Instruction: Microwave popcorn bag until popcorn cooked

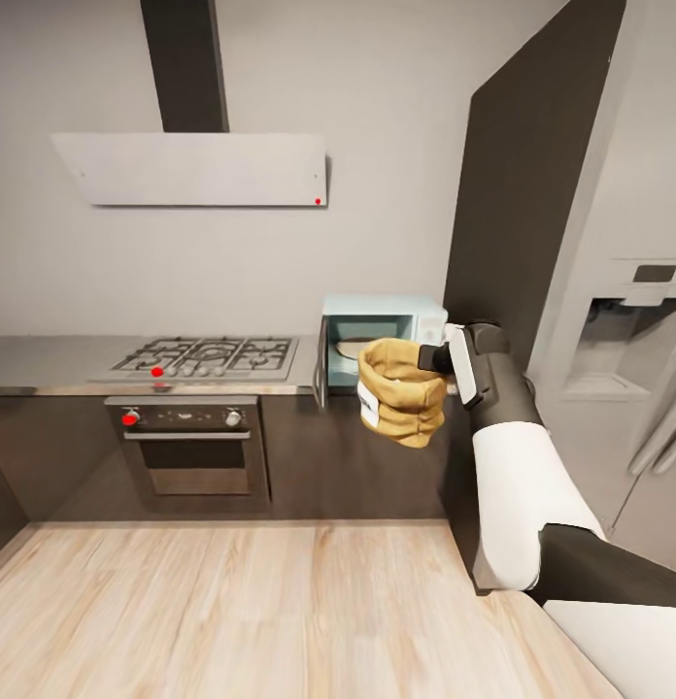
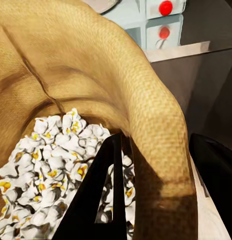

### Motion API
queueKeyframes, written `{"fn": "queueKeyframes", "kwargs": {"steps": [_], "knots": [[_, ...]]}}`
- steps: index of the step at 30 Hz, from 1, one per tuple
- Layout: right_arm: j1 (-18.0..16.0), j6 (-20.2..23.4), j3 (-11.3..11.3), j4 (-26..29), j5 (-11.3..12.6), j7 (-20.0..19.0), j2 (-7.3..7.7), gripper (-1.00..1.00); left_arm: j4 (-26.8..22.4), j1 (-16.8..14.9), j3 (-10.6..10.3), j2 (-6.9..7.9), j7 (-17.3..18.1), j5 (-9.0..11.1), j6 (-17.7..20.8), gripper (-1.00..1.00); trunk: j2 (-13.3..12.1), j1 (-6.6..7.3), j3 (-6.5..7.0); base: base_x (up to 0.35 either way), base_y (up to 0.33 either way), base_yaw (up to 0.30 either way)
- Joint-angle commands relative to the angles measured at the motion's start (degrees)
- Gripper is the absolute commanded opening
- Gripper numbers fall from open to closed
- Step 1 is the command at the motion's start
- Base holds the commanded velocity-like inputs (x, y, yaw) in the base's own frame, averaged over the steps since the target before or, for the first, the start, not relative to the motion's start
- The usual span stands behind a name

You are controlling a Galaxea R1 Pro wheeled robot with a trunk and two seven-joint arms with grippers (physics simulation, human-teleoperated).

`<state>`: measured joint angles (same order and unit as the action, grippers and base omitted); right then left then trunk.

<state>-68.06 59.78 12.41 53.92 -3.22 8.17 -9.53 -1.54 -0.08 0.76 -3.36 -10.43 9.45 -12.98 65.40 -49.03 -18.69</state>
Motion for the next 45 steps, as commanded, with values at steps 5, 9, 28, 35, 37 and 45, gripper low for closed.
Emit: {"fn": "queueKeyframes", "kwargs": {"steps": [5,9,28,35,37,45], "knots": [[-0.05,0.22,0.16,0.05,-0.26,-0.09,-0.06,-1.00,-0.05,-0.01,-0.05,0.02,-0.03,0.22,0.85,1.00,0.03,-0.04,-0.07,0.322,0.000,0.000],[-0.06,0.22,0.16,0.05,-0.23,-0.01,-0.12,-1.00,-0.05,-0.01,-0.05,-0.03,-0.02,0.21,1.00,1.00,0.03,-0.04,-0.07,0.322,0.000,0.000],[-0.05,0.22,0.16,-0.60,-0.13,0.00,-0.33,-1.00,-0.05,-0.01,-0.05,-0.04,-0.02,0.29,0.94,1.00,0.03,-0.04,-0.07,0.323,0.000,0.000],[-0.05,0.22,0.16,-0.88,-0.12,-0.07,-0.31,-1.00,-0.05,-0.01,-0.05,-0.07,-0.02,0.23,0.93,1.00,0.03,-0.04,-0.07,0.322,0.000,0.000],[-0.05,0.22,0.18,-0.98,-0.08,-0.08,-0.31,-1.00,-0.05,-0.01,-0.05,-0.07,-0.02,0.23,0.93,1.00,0.03,-0.04,-0.07,0.322,0.000,0.000],[-0.05,0.22,0.25,-4.68,0.06,-0.19,-0.31,-1.00,-0.05,-0.01,-0.05,-0.07,-0.02,0.25,0.93,1.00,0.03,-0.04,-0.07,0.291,0.000,0.000]]}}
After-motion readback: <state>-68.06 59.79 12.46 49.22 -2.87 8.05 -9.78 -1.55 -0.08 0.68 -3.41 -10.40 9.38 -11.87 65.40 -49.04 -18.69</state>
